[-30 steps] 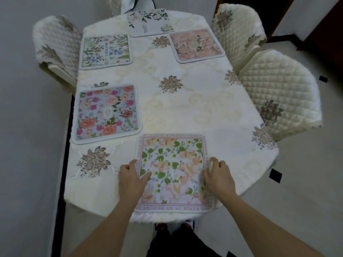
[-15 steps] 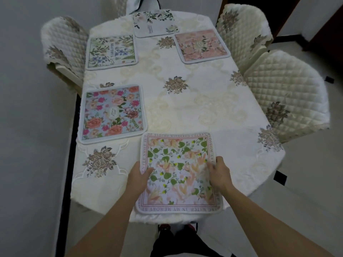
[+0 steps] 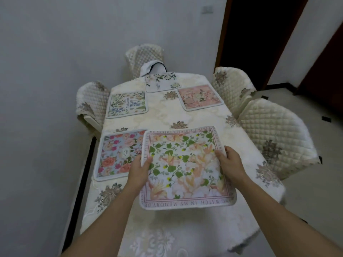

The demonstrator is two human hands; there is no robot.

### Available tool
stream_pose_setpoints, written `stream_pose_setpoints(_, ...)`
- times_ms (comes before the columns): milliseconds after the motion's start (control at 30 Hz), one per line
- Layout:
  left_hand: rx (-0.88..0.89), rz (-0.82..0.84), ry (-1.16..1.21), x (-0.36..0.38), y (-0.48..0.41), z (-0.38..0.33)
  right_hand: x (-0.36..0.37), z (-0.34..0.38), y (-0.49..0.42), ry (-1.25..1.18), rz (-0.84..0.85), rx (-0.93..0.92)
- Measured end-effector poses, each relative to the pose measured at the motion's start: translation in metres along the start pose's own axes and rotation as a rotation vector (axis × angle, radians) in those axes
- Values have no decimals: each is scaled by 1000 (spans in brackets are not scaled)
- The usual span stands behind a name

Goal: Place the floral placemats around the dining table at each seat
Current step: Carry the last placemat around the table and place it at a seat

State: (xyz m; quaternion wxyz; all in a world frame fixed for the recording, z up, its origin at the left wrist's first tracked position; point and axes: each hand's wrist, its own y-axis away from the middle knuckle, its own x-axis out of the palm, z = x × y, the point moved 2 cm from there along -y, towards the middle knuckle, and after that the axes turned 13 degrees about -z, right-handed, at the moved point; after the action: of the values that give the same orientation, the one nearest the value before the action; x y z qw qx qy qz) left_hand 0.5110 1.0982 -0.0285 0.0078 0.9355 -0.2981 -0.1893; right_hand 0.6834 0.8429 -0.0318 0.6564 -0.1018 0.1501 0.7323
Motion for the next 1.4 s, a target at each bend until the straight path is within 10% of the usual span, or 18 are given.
stream_pose_setpoints(633, 251, 299, -39, 108, 38, -82, -140, -28, 14, -25, -193, 155)
stream_pose_setpoints(1400, 541, 1036, -76, 274, 245, -85, -312, -120, 276, 48, -1076, 537)
